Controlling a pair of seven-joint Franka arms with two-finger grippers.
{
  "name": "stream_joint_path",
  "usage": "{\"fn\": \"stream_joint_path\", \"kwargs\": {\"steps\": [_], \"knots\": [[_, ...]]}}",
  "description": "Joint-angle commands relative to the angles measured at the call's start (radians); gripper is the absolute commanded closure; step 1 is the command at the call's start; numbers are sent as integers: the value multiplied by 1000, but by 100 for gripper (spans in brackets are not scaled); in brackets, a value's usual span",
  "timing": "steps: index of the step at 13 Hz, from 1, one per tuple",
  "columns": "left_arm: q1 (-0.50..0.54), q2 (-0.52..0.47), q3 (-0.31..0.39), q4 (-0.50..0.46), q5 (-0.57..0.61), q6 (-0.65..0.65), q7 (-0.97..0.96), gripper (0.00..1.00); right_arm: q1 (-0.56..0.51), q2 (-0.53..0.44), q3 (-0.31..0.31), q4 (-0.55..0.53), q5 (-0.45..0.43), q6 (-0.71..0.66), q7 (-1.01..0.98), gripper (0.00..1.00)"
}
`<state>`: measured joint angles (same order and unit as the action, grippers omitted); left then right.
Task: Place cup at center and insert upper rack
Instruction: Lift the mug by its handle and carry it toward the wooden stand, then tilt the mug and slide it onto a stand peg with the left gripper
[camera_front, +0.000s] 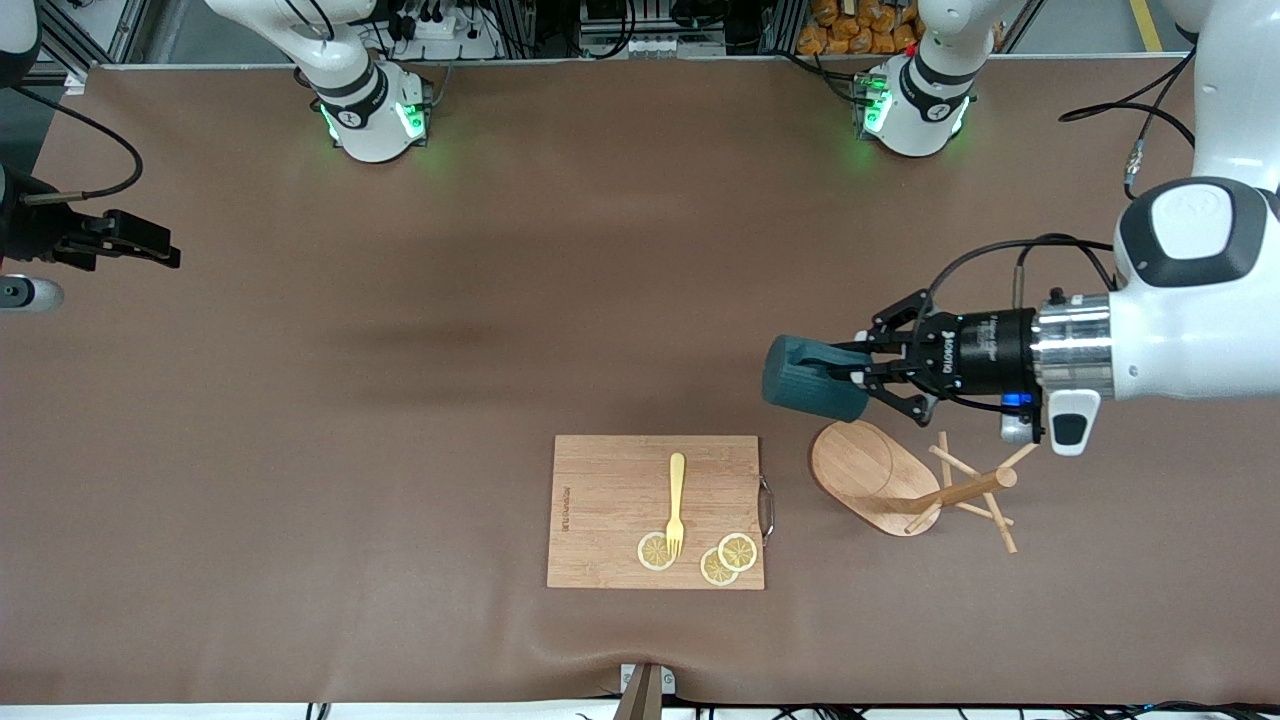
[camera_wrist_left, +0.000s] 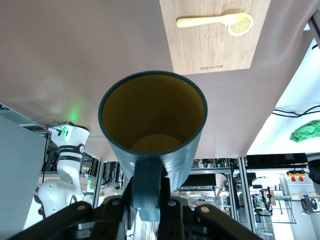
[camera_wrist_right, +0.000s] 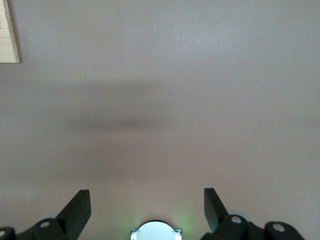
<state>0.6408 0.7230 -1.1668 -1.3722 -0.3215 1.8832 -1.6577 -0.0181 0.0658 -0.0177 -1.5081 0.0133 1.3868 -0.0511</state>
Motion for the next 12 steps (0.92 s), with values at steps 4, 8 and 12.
{"fn": "stream_joint_path", "kwargs": {"steps": [4,8,12], "knots": [[74,21,64,-10,-161,-82,177,100,-3,-3,-1,3,7,-43,19,0],[73,24,124,-10,-217,-130,237,100,0,-3,1,5,7,-48,20,0],[73,29,189,-18,-280,-170,331,100,3,-1,1,5,7,-51,20,0]]}}
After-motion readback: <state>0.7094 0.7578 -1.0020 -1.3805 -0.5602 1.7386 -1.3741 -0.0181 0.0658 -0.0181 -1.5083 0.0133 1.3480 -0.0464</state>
